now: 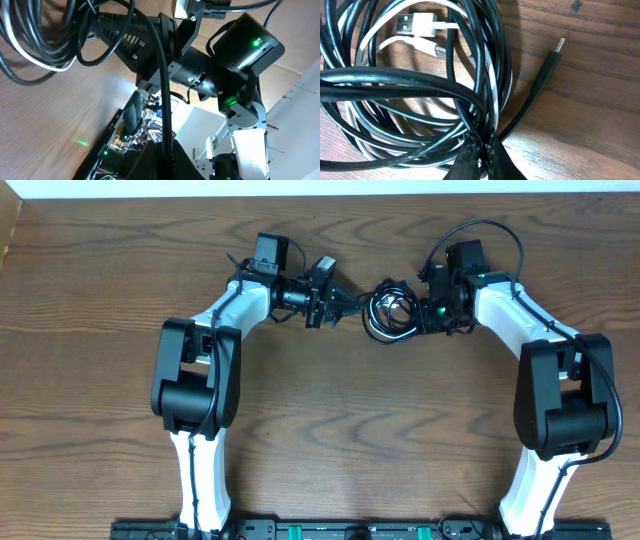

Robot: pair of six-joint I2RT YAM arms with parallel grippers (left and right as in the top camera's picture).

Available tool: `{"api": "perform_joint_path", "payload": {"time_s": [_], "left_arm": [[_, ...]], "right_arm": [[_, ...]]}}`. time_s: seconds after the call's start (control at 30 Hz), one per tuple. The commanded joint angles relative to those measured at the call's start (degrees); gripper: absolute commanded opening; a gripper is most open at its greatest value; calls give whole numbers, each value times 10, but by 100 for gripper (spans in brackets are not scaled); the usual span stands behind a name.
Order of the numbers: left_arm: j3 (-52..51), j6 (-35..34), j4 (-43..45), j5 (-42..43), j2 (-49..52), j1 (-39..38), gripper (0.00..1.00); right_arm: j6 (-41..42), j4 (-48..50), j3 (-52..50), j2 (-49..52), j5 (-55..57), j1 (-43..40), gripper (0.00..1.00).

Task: Untangle cables

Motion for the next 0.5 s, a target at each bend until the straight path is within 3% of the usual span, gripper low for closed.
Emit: {"api": "perform_joint_path", "payload": {"time_s": [0.0,0.03,0.17,0.33,0.47], "left_arm": [[2,34,0,9,-9,5,41],[2,41,0,-2,-10,7,57],[2,63,-3,-72,-11,23,75],[6,110,-113,-278,-44,32,76],[38,177,-281,-553,-123,8,63]], "right_arm": [[1,-7,-3,5,10,-7,1],[2,-14,2,2,-1,-7,1],[2,-39,20,-22,-72,-10,1],[2,-61,22,-47,-87,-10,6],[3,-62,22,-47,-87,-10,6]]}}
